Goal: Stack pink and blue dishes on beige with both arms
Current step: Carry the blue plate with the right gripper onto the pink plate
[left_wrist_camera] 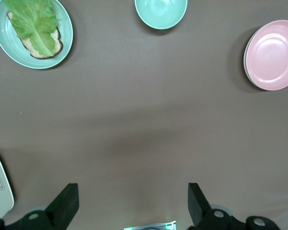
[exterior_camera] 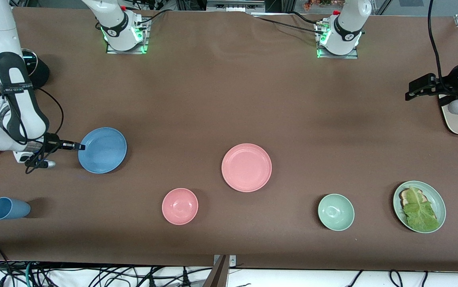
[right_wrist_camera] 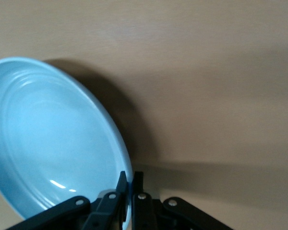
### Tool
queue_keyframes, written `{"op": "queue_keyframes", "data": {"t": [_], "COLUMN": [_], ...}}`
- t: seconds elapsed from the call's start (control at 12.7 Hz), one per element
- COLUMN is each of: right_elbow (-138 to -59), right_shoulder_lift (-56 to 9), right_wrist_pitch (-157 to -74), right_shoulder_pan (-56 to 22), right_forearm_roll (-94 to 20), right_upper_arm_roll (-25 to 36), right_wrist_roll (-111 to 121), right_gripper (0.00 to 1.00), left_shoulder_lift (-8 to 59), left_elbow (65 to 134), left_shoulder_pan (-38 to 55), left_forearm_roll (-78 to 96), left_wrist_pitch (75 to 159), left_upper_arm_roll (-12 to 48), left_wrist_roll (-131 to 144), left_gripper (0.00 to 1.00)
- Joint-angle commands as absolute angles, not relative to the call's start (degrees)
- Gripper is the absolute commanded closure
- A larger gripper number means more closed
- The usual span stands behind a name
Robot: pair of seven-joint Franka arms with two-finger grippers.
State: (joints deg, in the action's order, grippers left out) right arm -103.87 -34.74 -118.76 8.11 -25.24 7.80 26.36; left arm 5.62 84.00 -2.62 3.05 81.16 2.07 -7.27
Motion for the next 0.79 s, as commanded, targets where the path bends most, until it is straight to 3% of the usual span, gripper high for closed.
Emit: {"op": "queue_keyframes", "data": {"t": [0.0, 0.32, 0.71], "right_elbow": [-96.7, -91.2, -89.4], "right_shoulder_lift": [-35.1, -34.0, -33.8], "right_wrist_pitch": [-107.6, -101.1, -106.9], "right_shoulder_pan": [8.2, 8.0, 6.5], "right_forearm_roll": [-26.0, -26.0, -25.8], "right_upper_arm_roll": [6.5, -0.9, -14.1], "right_wrist_roll": [26.4, 15.1, -2.9], "right_gripper": [1.00, 1.00, 1.00], "left_shoulder_lift": [3.4, -0.3, 0.6], "left_elbow": [83.9, 87.5, 87.3], "left_shoulder_pan": [-2.2, -1.2, -0.9], "left_forearm_roll": [2.1, 2.5, 3.7], "left_wrist_pitch": [80.3, 79.2, 79.5], "left_upper_arm_roll": [2.0, 2.1, 1.7], "left_wrist_roll": [-8.1, -7.6, -7.5], "left_gripper": [0.00, 0.00, 0.00]}}
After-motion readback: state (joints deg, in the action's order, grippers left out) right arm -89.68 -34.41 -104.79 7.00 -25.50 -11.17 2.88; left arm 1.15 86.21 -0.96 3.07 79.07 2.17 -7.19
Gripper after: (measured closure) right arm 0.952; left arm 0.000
